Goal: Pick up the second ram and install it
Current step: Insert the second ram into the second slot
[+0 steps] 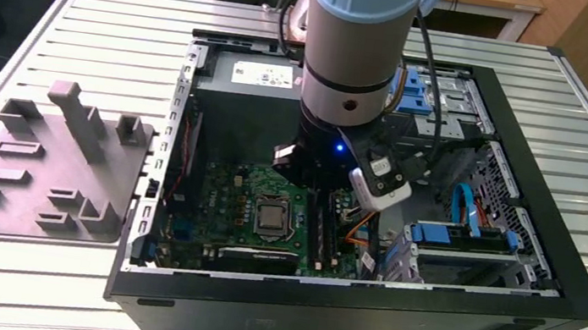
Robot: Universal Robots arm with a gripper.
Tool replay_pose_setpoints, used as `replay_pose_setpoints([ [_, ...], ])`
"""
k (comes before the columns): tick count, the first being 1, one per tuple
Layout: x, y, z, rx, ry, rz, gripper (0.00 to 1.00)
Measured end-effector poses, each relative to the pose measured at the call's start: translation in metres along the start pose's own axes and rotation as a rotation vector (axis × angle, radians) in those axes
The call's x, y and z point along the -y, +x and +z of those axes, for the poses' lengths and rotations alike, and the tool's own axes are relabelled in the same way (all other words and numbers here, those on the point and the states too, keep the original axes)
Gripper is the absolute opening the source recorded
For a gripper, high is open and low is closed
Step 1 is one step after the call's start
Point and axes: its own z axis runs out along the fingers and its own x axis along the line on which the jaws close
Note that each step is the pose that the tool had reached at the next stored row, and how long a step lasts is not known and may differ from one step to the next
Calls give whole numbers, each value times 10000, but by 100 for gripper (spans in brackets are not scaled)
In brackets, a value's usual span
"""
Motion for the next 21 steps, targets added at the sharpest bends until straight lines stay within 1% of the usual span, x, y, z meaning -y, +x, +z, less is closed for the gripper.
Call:
replay_pose_setpoints([
  [2, -1, 1, 15, 5, -17, -3, 11],
  [5, 1, 4, 52, 9, -14, -7, 11],
  [8, 2, 4, 53, 8, -10, -8, 11],
  [11, 2, 6, 70, 10, -21, -7, 11],
  [13, 3, 7, 78, 13, -42, -4, 11],
  [14, 2, 7, 82, 13, -67, -2, 11],
  [16, 2, 7, 84, 17, -179, 5, 11],
  [19, 3, 8, 92, 18, -194, 7, 11],
  [21, 3, 7, 94, 18, -164, 4, 11],
])
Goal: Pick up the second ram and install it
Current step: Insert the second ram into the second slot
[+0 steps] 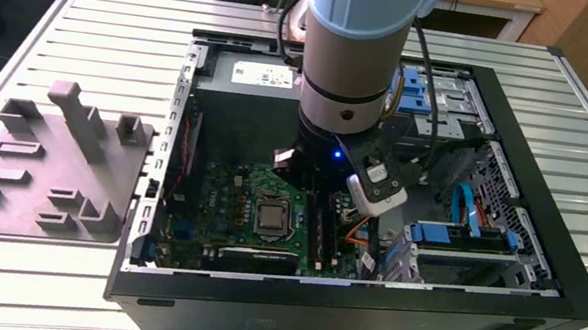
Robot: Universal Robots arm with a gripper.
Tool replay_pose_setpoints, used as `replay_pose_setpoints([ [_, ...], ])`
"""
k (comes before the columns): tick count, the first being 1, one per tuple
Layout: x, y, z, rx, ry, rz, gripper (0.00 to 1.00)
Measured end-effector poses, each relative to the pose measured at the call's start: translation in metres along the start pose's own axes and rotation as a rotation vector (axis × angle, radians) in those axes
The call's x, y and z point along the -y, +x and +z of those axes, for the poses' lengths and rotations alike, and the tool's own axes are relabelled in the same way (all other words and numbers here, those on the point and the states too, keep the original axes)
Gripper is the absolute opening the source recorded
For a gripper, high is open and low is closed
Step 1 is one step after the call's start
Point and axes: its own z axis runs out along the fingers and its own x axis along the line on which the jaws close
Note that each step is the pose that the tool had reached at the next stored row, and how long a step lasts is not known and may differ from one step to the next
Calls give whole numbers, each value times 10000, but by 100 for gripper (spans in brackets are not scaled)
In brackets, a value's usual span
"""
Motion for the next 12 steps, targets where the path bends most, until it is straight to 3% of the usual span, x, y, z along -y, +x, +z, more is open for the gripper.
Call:
replay_pose_setpoints([
  [5, 1, 1, 12, 1, 79, -7, 11],
  [12, 2, 3, 30, 1, 92, -8, 11],
])
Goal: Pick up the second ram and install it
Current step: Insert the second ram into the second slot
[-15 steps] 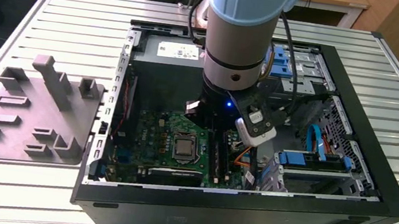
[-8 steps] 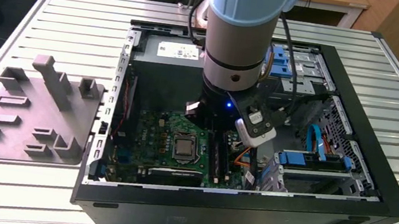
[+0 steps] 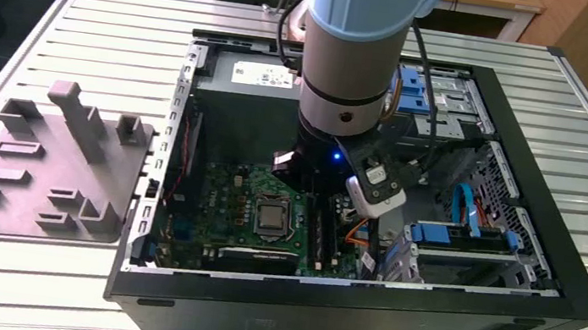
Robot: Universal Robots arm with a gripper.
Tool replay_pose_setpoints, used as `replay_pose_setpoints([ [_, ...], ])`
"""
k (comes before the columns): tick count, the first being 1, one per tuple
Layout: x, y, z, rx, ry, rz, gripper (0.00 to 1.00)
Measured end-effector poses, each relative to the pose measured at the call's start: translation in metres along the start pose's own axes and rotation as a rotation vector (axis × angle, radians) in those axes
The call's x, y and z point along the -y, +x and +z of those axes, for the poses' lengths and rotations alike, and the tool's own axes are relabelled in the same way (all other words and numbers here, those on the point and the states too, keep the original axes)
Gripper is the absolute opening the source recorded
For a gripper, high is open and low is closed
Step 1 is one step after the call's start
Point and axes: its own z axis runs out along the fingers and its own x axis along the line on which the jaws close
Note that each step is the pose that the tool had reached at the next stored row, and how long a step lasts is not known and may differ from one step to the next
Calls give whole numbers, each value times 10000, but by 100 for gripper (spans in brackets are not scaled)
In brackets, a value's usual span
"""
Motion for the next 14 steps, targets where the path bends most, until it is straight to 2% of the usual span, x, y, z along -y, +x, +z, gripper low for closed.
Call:
replay_pose_setpoints([
  [14, -7, 1, 15, 2, 3, -1, 11],
])
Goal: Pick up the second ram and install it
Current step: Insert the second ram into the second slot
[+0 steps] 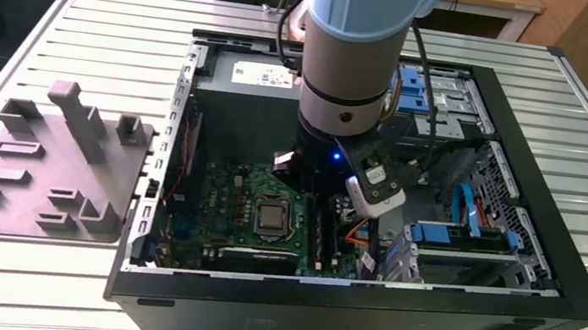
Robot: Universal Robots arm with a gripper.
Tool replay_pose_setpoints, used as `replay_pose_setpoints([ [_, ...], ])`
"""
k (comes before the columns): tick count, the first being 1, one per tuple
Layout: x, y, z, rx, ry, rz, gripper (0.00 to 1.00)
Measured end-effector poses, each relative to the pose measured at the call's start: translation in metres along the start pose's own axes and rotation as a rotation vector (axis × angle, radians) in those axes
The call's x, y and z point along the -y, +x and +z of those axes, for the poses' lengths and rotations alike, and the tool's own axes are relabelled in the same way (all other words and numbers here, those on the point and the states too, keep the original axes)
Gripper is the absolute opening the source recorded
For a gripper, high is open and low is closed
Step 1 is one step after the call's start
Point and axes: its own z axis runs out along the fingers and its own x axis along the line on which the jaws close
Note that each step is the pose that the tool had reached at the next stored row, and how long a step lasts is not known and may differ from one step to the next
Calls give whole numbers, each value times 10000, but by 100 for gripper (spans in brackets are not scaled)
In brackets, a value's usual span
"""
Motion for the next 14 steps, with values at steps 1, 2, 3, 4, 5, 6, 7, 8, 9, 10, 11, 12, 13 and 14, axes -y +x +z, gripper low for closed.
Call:
replay_pose_setpoints([
  [1, 0, 0, 6, 1, -2, 1, 11],
  [2, 0, 1, 8, -1, 1, 0, 11],
  [3, 0, 1, 8, -1, 2, 0, 11],
  [4, 0, 1, 8, -1, 3, 0, 11],
  [5, 0, 1, 8, -1, 3, 0, 11],
  [6, 1, 1, 9, -2, 4, 0, 11],
  [7, 1, 1, 11, -1, 3, 0, 11],
  [8, 0, 1, 12, -1, 3, 0, 11],
  [9, 0, 1, 12, -1, 3, 0, 11],
  [10, 0, 1, 16, -1, 2, 0, 11],
  [11, 0, 2, 22, 0, -1, 0, 11],
  [12, 1, 2, 23, -1, 1, 0, 11],
  [13, 1, 2, 23, -1, 3, 0, 11],
  [14, 1, 2, 24, -1, 3, 0, 11],
])
